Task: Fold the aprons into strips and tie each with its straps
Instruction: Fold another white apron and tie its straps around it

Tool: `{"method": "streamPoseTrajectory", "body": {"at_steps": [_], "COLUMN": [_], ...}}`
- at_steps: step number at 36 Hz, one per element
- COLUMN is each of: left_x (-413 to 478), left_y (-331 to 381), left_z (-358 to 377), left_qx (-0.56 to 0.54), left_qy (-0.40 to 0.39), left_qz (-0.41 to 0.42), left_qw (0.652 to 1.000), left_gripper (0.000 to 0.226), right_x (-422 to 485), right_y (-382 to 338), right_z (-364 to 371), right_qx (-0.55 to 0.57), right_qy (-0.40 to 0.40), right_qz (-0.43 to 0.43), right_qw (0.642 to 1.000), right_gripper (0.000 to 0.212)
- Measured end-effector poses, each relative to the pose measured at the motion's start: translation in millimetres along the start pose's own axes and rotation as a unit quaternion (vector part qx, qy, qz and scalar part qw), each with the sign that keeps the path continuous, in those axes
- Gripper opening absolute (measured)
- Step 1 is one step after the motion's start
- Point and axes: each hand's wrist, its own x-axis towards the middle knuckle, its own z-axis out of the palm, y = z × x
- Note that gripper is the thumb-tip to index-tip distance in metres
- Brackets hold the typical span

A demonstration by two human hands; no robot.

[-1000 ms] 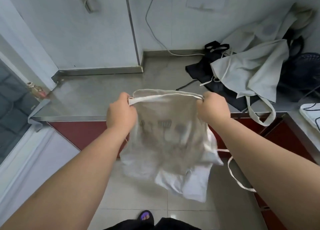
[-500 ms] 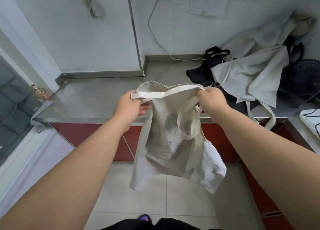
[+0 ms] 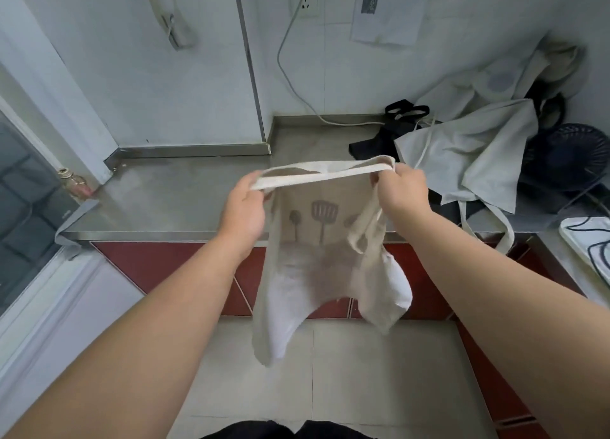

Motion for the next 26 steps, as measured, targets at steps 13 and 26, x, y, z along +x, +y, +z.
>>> {"method": "streamPoseTrajectory", "body": {"at_steps": [13, 26], "left_x": [6, 55], "left_y": [24, 61], "left_z": [11, 22], "left_qx": [0.105, 0.052], "left_qy": [0.056, 0.017], "left_qz": [-0.003, 0.106], "left_qw": [0.993, 0.993], "left_gripper": [0.022, 0.056], "right_x": [10, 68], "right_y": [-1, -35], "right_z": [-16, -3], "right_qx": [-0.066, -0.047], "right_qy": [-0.093, -0.011], "right_qz": [-0.062, -0.088], "right_qw": [0.992, 0.995], "right_gripper": [0.036, 0.035]}}
